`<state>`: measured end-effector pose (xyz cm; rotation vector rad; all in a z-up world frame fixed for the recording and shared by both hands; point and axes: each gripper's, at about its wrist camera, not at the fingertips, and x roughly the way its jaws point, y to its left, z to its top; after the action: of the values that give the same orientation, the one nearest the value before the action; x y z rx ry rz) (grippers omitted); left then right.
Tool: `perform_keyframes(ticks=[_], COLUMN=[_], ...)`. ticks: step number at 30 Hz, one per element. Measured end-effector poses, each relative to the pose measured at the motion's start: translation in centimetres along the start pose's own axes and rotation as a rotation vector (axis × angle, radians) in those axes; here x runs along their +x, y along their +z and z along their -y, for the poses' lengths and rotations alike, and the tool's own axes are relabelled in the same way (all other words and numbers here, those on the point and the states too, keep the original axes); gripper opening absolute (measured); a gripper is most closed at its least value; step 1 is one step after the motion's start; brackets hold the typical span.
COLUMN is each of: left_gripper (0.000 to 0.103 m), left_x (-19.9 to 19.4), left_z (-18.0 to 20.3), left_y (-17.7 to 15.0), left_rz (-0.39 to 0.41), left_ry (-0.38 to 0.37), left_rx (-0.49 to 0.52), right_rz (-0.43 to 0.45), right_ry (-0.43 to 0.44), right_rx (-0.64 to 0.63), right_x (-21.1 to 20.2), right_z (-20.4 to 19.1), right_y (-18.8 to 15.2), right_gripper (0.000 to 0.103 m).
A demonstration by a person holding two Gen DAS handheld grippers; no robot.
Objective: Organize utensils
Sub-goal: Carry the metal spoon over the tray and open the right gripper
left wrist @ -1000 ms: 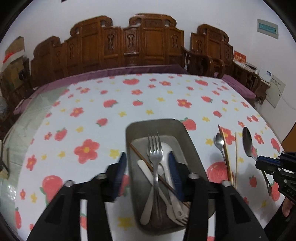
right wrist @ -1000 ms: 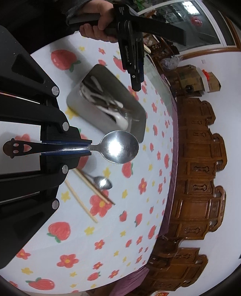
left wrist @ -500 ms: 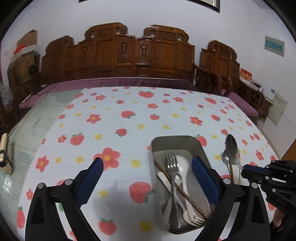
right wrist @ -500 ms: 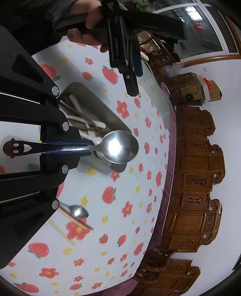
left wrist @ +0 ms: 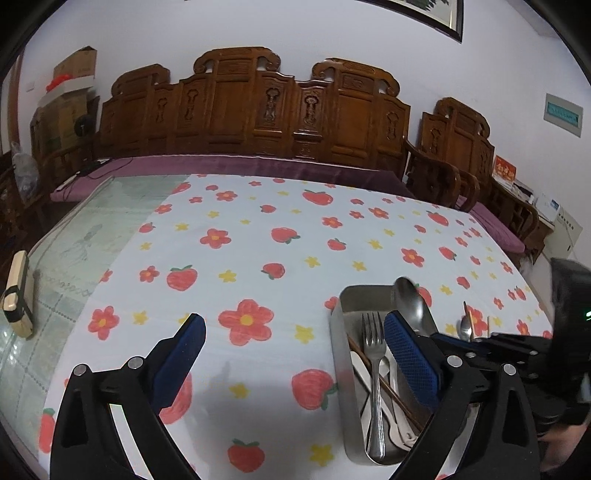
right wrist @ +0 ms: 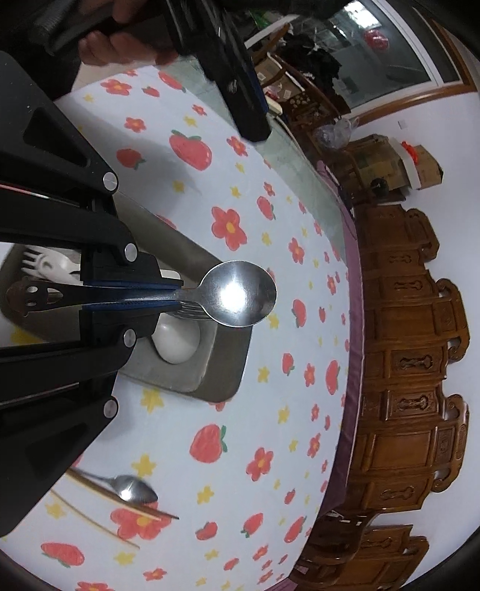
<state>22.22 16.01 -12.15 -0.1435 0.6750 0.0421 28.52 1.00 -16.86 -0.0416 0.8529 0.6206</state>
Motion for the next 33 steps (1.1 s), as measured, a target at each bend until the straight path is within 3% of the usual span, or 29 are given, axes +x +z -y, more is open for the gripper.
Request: perform_keyframes(ticks=[12, 17, 24, 29, 33], left_gripper=[0.093, 0.093, 0.093, 0.093, 0.093], left_x=[0.0, 0.2, 0.2, 0.1, 0.0], left_z=[0.8, 1.8, 4.6, 7.4, 10.3], left_y=[-0.2, -0.4, -0.7, -1.1, -1.6], left_rz=[-0.007, -0.011, -0.008, -0.01, -0.003], left_ry=[-0.005, -0.009, -0.043, -0.09, -0.121], left_rx=[0.027, 0.046, 0.079, 0.106, 0.147], right_rz=[-0.063, -0.037, 0.048, 0.08, 0.086], right_ry=[-0.026, -0.009, -0.03, -0.102, -0.196], right_rx=[0.04, 0.036, -0.013, -0.012, -0.011], right_x=[3.5, 2.7, -2.1, -6.3, -8.6], right_z=[0.5, 1.4, 3.7, 7.6, 10.7], right_y=[-1.5, -1.7, -2.0, -3.1, -4.6], right_gripper=[0.008, 0.009, 0.009, 0.009, 0.022])
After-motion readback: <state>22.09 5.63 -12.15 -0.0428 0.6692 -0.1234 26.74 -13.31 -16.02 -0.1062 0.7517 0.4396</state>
